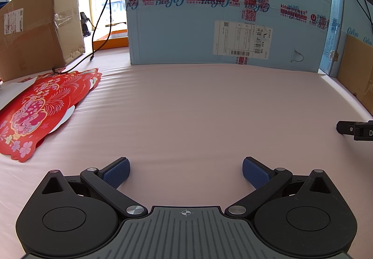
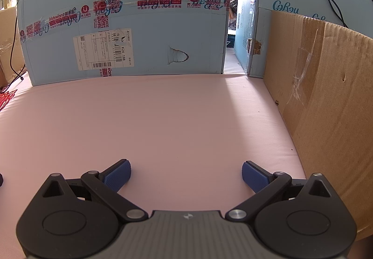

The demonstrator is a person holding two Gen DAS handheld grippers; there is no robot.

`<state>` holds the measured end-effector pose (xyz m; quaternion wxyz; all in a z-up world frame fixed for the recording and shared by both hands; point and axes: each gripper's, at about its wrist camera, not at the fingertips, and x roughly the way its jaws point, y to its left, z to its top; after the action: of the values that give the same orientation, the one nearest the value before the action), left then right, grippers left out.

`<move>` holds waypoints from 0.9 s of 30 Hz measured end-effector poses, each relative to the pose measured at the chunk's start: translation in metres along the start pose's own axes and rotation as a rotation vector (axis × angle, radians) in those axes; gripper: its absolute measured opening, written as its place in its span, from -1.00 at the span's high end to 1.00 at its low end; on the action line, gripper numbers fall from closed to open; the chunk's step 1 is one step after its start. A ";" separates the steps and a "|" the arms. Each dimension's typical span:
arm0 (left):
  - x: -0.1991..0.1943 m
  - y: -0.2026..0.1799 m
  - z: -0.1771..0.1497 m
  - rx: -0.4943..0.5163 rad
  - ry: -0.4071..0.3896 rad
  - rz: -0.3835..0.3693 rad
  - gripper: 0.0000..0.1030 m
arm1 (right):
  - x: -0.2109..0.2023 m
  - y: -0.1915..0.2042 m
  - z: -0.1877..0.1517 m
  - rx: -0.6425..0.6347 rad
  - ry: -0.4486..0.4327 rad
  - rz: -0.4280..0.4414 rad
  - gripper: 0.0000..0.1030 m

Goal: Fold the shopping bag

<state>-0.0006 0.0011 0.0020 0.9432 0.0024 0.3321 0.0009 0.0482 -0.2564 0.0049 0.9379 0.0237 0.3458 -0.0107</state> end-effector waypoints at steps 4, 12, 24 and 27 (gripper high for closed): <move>0.000 0.000 0.000 0.000 0.000 0.000 -1.00 | 0.000 0.000 0.000 0.000 0.000 0.000 -1.00; 0.000 -0.001 0.000 0.000 0.000 0.000 -1.00 | 0.001 0.000 0.000 0.000 0.000 0.000 -1.00; -0.001 -0.001 0.000 0.000 0.000 0.000 -1.00 | 0.000 0.000 0.000 0.000 -0.001 0.000 -1.00; -0.001 -0.001 0.000 -0.001 0.000 0.000 -1.00 | 0.000 0.000 0.000 0.000 -0.001 0.000 -1.00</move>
<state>-0.0015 0.0006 0.0030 0.9433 0.0020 0.3320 0.0008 0.0483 -0.2565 0.0044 0.9380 0.0236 0.3456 -0.0106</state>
